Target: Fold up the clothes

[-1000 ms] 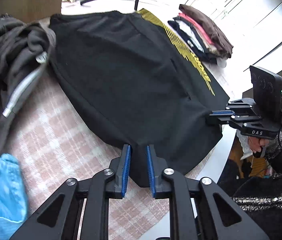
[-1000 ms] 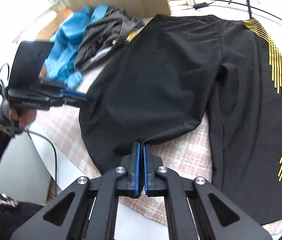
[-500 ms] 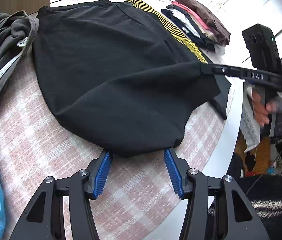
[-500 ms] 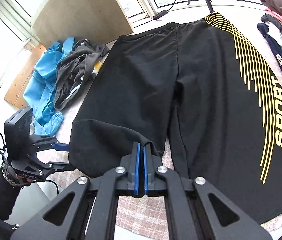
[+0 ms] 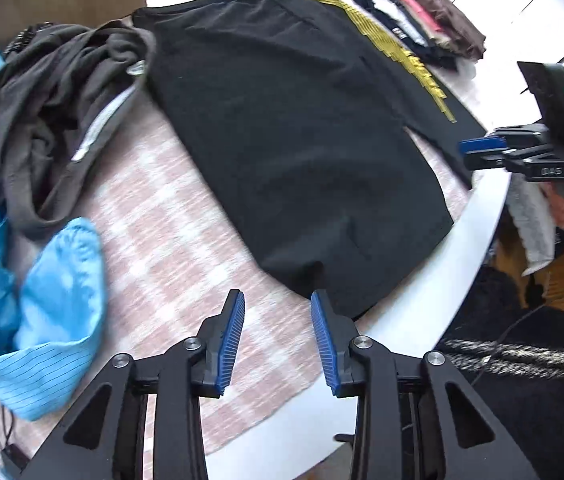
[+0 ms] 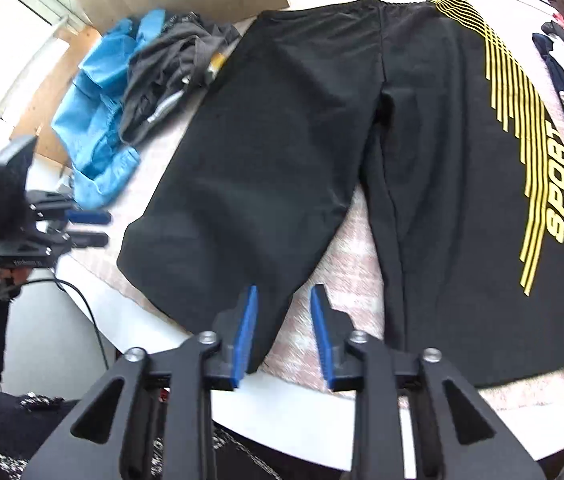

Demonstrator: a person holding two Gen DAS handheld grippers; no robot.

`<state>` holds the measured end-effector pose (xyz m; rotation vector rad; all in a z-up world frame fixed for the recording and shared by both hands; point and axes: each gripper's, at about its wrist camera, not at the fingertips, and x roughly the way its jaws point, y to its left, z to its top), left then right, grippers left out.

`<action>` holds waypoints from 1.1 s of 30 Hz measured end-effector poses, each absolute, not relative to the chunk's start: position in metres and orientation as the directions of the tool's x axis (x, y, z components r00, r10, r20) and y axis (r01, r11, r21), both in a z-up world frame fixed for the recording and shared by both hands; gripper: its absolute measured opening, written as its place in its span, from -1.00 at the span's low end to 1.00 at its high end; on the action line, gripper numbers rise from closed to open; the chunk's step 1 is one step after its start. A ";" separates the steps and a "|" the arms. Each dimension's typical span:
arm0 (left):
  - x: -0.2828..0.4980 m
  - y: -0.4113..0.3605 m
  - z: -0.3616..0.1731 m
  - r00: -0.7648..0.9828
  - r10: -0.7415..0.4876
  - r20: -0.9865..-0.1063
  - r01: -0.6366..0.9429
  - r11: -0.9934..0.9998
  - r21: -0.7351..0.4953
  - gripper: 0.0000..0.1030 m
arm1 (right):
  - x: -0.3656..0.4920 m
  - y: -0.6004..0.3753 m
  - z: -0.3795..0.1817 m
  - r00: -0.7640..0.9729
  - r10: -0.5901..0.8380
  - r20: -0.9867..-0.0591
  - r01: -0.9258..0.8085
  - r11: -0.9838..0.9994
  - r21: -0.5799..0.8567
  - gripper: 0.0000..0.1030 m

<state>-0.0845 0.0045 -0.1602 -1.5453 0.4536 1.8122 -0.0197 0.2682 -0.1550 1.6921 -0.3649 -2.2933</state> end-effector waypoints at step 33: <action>-0.136 0.297 -0.167 -0.239 0.391 -0.889 -0.636 -0.755 -0.161 -0.25 | -0.068 0.501 -0.153 -0.431 -0.363 -0.826 0.149 -0.932 0.331 -0.62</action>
